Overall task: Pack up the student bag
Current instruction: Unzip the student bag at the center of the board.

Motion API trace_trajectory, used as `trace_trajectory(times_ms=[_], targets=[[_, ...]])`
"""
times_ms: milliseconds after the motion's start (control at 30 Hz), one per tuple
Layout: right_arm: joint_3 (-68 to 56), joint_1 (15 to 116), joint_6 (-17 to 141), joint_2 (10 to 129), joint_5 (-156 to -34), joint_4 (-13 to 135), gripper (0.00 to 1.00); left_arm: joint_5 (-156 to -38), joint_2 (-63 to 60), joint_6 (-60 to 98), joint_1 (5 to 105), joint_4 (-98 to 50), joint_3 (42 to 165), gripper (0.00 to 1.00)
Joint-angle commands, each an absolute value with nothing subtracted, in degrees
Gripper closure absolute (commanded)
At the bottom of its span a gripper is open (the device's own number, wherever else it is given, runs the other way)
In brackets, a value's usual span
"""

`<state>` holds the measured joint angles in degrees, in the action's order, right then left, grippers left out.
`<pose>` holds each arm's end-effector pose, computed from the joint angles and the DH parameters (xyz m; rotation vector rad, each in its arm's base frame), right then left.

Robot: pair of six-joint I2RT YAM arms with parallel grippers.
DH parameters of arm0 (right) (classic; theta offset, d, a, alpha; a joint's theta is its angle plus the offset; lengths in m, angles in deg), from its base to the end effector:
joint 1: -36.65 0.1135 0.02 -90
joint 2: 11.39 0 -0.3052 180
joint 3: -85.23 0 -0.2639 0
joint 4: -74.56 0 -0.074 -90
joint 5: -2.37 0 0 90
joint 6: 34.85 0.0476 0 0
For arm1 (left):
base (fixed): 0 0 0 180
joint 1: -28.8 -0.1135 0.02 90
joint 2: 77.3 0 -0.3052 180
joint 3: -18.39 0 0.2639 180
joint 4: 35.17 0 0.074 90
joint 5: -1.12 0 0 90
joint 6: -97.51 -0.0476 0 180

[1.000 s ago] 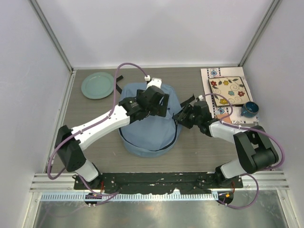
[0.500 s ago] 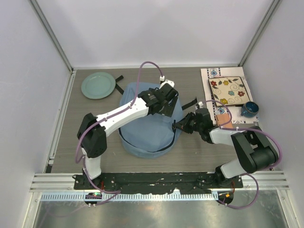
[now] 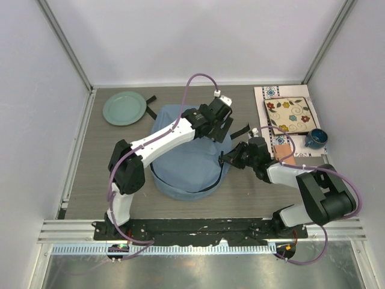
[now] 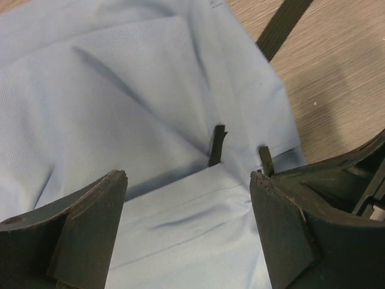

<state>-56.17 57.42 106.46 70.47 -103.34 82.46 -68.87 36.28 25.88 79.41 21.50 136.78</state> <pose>0.2448 0.1066 0.1654 0.4555 2.3020 0.9725 0.3162 -0.3594 0.3220 0.5261 2.3477 -0.1209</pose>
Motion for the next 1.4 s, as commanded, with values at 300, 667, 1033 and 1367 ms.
trace_trajectory(times_ms=[300, 667, 1033, 1367], targets=[[-57.9, 57.57, 106.13, 64.72, -99.41, 80.32, 0.87, -76.31, 39.95, 8.3, 79.43, 17.88, 137.62, 0.2], [-58.51, 57.57, 106.3, 61.03, -98.27, 79.53, 0.87, -72.27, 42.76, -0.22, 82.59, 15.68, 137.26, 0.26], [-58.16, 57.57, 106.13, 59.71, -97.83, 78.47, 0.87, -69.64, 46.01, -3.56, 82.68, 14.71, 135.94, 0.35], [-58.25, 57.57, 106.13, 59.8, -97.74, 78.3, 0.87, -65.94, 47.07, -3.56, 82.59, 12.95, 135.42, 0.62]])
